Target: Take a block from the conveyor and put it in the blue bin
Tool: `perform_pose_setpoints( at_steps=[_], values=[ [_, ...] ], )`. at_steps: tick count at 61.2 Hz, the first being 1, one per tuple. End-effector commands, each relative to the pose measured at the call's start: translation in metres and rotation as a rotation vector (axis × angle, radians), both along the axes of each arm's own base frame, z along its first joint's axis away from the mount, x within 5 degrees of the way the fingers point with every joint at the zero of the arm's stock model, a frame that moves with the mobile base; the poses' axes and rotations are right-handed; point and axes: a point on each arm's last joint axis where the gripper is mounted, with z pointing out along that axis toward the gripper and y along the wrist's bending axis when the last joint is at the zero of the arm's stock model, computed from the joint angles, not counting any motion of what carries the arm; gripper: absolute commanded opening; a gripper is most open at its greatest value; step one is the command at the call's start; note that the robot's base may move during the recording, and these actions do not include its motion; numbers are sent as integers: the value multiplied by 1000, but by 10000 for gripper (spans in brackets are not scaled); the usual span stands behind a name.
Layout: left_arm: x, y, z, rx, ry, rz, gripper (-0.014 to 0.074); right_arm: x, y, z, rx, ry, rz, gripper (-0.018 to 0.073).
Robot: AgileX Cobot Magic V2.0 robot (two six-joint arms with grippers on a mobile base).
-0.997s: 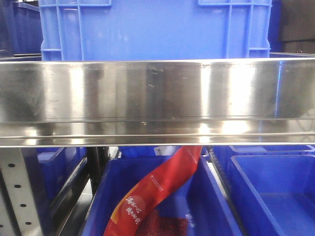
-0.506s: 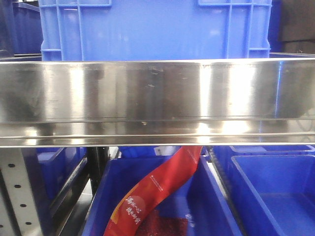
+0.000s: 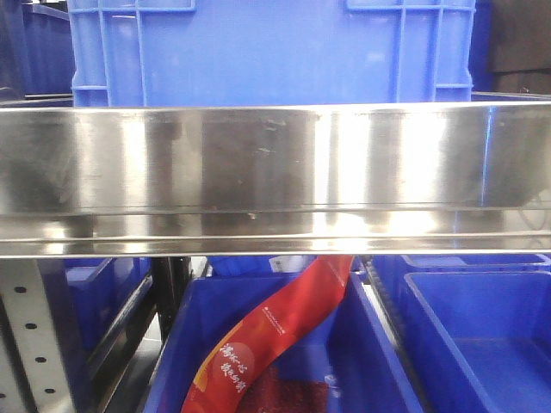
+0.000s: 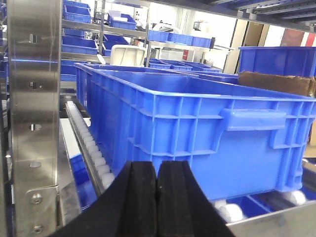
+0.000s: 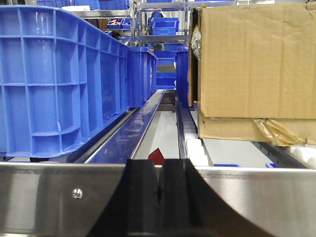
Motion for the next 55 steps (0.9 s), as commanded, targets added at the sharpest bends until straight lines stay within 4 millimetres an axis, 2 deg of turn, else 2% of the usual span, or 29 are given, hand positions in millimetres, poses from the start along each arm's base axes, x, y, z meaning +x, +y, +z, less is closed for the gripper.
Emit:
perform_pose_setpoints(
  at_steps=[1,11,20,27,38,42,45,55],
  values=[
    [-4,5,-5,59,-5,47,-111,0,0,1,-12,-26,-8,-167],
    [-9,19,-32,97,16,223,-111,0,0,1,-12,-26,-8,-167],
    [-13,25,-56,64,-35,331,-111,0,0,1,-12,-26,-8,-167],
    [-16,26,-74,52,-78,362,-111,0,0,1,-12,-26,-8,-167],
    [-14,26,-107,58,-39,361,-111,0,0,1,-12,-26,-8,-167],
    [-14,26,-103,26,-105,355,-111,0,0,1,-12,-26,-8,-167],
    [-14,26,-108,28,-48,357,-111,0,0,1,-12,-26,-8,-167],
    [-14,26,-105,23,-79,356,-111,0,0,1,-12,-26,-8,-167]
  ],
)
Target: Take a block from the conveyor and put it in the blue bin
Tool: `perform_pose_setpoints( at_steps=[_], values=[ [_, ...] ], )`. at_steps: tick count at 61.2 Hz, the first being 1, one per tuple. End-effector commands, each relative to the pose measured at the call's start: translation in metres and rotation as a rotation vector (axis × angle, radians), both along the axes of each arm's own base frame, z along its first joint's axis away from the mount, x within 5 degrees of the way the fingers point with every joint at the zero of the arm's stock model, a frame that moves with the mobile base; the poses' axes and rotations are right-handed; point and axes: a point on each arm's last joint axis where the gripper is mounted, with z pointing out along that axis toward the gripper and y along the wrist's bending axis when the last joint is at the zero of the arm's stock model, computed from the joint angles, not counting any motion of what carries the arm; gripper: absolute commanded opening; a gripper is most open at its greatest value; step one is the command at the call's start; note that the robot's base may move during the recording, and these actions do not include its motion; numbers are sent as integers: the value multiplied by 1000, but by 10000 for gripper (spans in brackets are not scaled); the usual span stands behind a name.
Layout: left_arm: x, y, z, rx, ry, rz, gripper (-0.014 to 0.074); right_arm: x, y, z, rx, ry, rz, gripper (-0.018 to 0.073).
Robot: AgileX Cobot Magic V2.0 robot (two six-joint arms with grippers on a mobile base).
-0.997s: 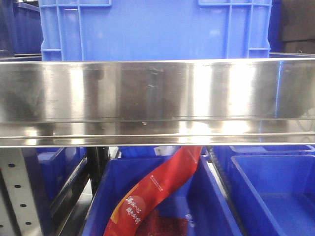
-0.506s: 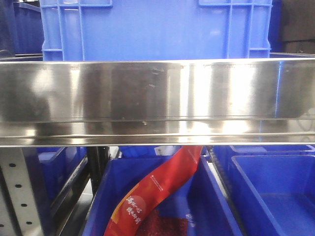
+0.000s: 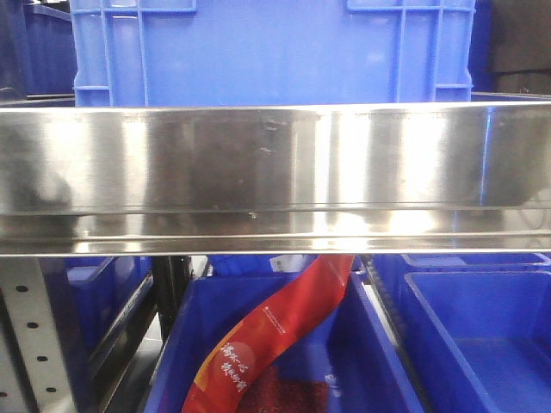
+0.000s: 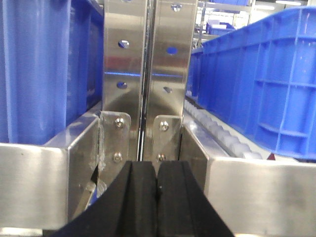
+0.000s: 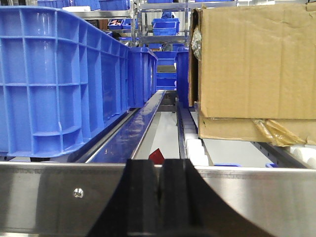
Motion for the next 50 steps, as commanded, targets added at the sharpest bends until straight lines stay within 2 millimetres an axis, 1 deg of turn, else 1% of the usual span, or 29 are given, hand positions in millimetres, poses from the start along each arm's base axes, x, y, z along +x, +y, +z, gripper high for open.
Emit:
perform_pose_setpoints(
  at_steps=[1,50],
  values=[
    [-1,0,4,-8,-52,1,-111,0,0,2,-12,-24,-8,-167],
    [-1,0,4,-8,-51,1,-111,0,0,2,-12,-24,-8,-167]
  ],
)
